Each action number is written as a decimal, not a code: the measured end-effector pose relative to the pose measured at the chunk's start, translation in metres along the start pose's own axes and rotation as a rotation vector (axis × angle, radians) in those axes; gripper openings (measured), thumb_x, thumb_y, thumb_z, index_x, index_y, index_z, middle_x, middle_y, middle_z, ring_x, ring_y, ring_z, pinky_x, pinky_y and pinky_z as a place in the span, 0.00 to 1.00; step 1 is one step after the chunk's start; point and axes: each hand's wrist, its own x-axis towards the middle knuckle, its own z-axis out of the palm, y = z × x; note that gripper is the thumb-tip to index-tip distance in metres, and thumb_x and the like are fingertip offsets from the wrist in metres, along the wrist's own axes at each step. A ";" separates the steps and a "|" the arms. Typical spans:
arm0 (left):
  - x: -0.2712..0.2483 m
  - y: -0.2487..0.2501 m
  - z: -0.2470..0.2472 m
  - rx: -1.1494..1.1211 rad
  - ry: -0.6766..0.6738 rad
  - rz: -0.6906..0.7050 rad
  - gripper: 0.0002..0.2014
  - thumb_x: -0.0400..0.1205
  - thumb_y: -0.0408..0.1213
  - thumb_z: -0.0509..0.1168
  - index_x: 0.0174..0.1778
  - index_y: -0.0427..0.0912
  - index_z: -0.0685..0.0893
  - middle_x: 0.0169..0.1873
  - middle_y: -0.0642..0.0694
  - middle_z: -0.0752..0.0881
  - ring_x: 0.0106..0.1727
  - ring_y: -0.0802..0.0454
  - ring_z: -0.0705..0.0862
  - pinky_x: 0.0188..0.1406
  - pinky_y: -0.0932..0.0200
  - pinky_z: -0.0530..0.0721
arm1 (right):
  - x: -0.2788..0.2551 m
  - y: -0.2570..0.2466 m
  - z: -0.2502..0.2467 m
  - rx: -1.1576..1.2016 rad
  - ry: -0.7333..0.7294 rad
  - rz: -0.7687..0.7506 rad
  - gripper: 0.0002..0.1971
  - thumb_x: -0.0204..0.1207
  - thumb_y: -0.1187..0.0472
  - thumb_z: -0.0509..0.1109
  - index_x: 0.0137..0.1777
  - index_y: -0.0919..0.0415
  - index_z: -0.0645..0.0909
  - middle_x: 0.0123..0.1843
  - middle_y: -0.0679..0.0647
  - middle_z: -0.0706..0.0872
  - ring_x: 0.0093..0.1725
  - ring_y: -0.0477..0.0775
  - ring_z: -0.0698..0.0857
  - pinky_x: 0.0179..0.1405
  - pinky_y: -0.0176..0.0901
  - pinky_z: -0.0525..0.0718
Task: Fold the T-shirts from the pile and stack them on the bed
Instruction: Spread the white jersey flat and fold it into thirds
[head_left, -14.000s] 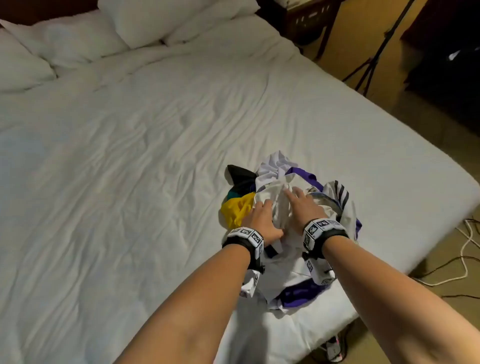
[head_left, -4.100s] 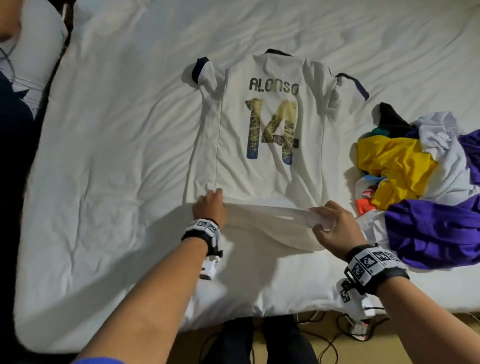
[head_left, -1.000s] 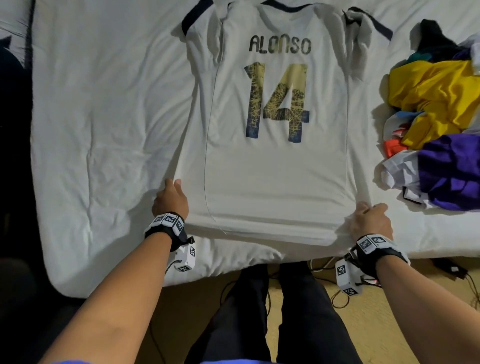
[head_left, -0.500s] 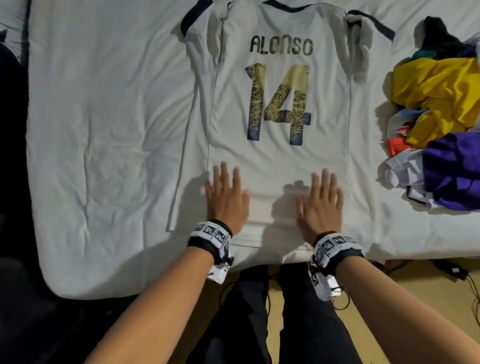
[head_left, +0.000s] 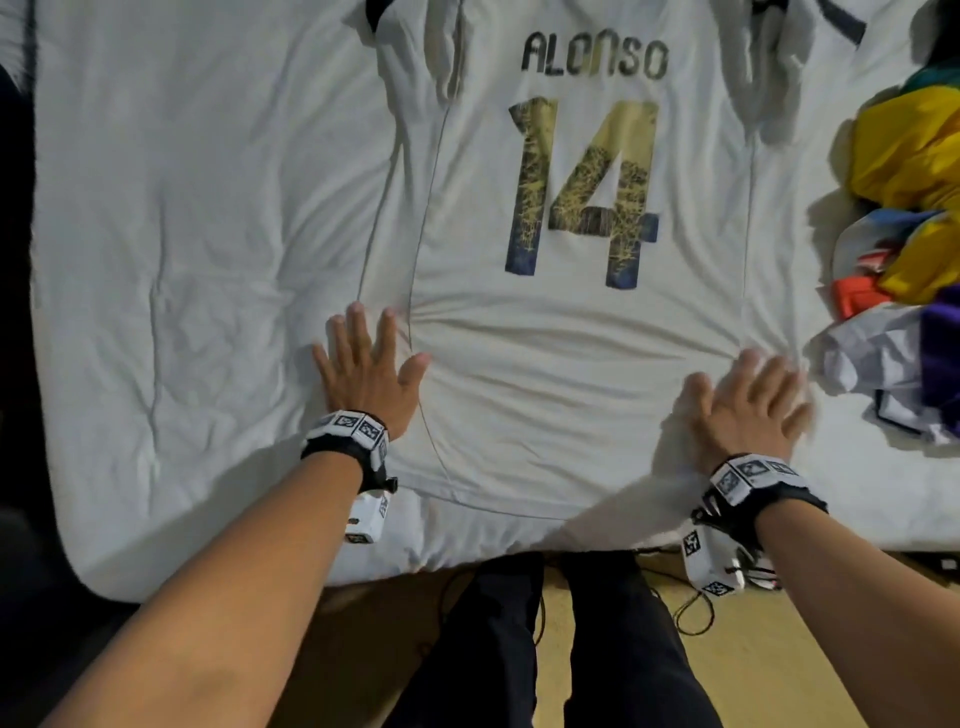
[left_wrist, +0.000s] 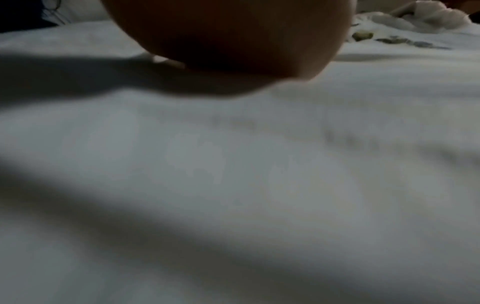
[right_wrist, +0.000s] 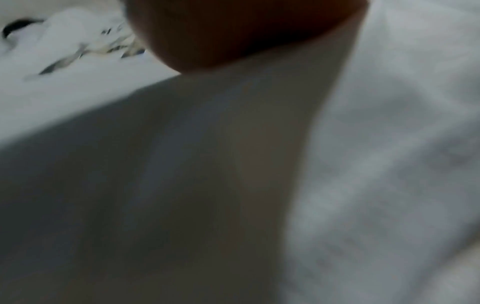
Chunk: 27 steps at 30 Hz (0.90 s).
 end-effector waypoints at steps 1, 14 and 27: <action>0.003 0.011 -0.006 -0.007 0.042 -0.005 0.39 0.87 0.67 0.34 0.91 0.49 0.41 0.89 0.38 0.36 0.90 0.36 0.37 0.84 0.26 0.40 | 0.002 -0.011 -0.004 0.016 0.017 0.032 0.44 0.81 0.31 0.32 0.90 0.58 0.37 0.90 0.65 0.35 0.89 0.65 0.34 0.86 0.66 0.33; 0.076 0.090 -0.022 0.082 0.088 0.376 0.35 0.87 0.69 0.31 0.88 0.60 0.31 0.88 0.44 0.30 0.89 0.43 0.33 0.86 0.30 0.36 | 0.054 -0.053 -0.008 -0.132 -0.072 -0.358 0.34 0.86 0.32 0.32 0.86 0.41 0.26 0.86 0.51 0.22 0.86 0.58 0.24 0.86 0.62 0.30; 0.148 0.168 -0.050 0.111 0.156 0.518 0.34 0.89 0.65 0.36 0.89 0.60 0.33 0.89 0.41 0.32 0.89 0.39 0.34 0.84 0.27 0.39 | 0.127 -0.152 -0.029 -0.173 0.022 -0.679 0.33 0.88 0.34 0.34 0.89 0.42 0.32 0.89 0.51 0.27 0.87 0.57 0.27 0.87 0.63 0.35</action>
